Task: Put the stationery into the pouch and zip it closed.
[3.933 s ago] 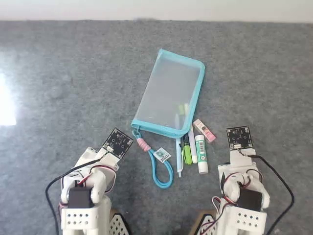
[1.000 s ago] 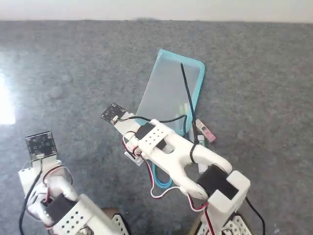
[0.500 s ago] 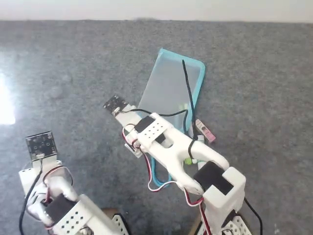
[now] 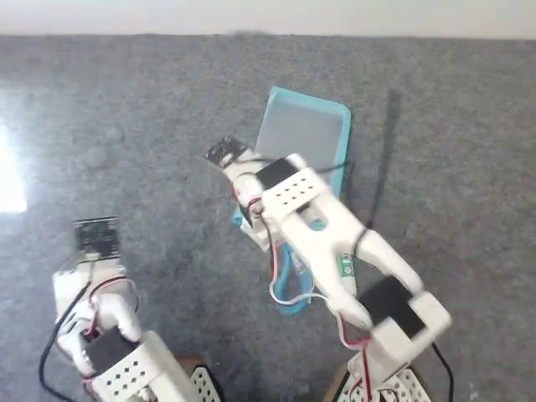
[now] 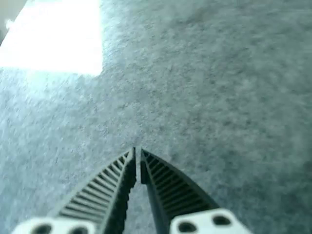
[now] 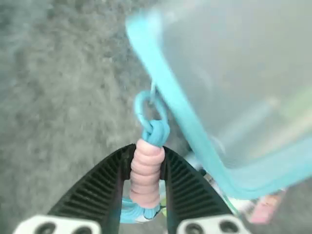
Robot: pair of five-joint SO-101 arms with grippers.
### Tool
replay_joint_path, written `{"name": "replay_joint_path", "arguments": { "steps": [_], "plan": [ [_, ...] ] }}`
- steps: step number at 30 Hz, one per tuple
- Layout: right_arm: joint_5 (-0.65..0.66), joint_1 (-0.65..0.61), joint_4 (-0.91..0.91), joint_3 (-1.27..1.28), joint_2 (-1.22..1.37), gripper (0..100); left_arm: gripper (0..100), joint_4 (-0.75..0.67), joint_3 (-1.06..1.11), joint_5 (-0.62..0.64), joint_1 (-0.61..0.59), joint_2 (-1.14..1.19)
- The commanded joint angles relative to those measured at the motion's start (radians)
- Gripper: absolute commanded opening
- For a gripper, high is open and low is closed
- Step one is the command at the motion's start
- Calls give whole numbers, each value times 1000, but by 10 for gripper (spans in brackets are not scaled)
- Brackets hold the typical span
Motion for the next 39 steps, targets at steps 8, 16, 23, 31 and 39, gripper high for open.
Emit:
{"name": "replay_joint_path", "arguments": {
  "steps": [8,16,23,31,39],
  "plan": [
    [87,76,124,-49,-432,7,13,124,-188,-2,287,-17],
    [31,70,4,71,-456,7,242,118,-386,186,500,-14],
    [15,68,-168,249,-696,6,281,86,-418,301,697,-14],
    [35,70,-134,370,-932,6,304,-114,-438,356,761,255],
    [44,70,-177,443,-941,6,304,-52,-582,399,868,450]
  ]
}}
